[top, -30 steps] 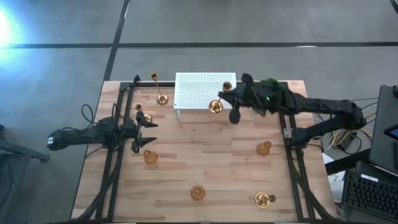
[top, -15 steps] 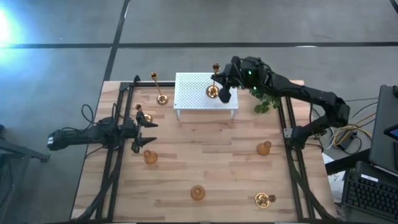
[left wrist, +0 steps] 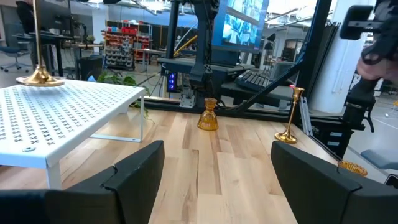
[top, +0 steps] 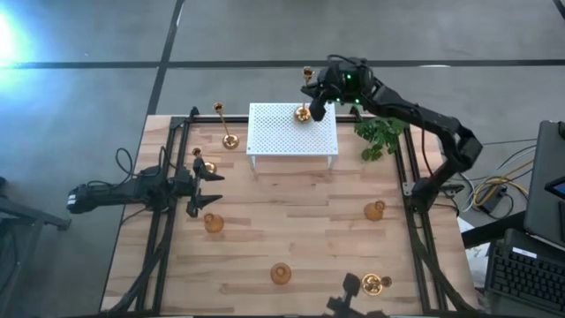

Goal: Pick & Place candle stick holders
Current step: Put the large golden candle holder on the shelf

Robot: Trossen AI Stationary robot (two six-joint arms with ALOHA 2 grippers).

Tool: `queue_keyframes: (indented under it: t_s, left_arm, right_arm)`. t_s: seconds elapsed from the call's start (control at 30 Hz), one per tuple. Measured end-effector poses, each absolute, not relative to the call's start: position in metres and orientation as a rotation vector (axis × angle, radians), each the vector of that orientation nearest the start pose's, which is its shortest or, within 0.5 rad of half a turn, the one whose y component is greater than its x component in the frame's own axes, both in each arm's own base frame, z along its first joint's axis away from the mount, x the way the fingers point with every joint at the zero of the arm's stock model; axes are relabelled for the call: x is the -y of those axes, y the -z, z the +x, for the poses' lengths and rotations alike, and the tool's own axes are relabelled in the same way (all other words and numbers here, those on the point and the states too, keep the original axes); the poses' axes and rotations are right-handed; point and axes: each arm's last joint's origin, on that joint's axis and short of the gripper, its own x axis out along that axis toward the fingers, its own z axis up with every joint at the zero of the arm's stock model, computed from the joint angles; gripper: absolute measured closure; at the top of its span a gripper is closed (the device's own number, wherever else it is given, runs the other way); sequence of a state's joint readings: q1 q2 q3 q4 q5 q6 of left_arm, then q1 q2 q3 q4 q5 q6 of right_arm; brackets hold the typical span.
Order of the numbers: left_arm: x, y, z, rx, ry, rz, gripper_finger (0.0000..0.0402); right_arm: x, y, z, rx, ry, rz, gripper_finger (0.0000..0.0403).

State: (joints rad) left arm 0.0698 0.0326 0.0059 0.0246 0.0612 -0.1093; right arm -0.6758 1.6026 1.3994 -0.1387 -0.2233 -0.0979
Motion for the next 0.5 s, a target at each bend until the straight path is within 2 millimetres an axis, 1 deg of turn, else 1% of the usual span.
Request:
queue_keyframes:
  t_s: [0.1, 0.3, 0.5]
  left_arm:
    - [-0.005, -0.165, 0.099, -0.002, -0.009, -0.109, 0.0101]
    - [-0.005, -0.165, 0.099, -0.002, -0.008, -0.109, 0.0101]
    - [-0.005, -0.165, 0.099, -0.002, -0.009, -0.109, 0.0101]
  right_arm:
    - [0.234, -0.340, 0.293, -0.332, 0.434, 0.057, 0.0391]
    - [0.246, -0.339, 0.292, -0.296, 0.455, 0.065, 0.0391]
    - [0.249, -0.339, 0.289, -0.296, 0.466, 0.067, 0.0391]
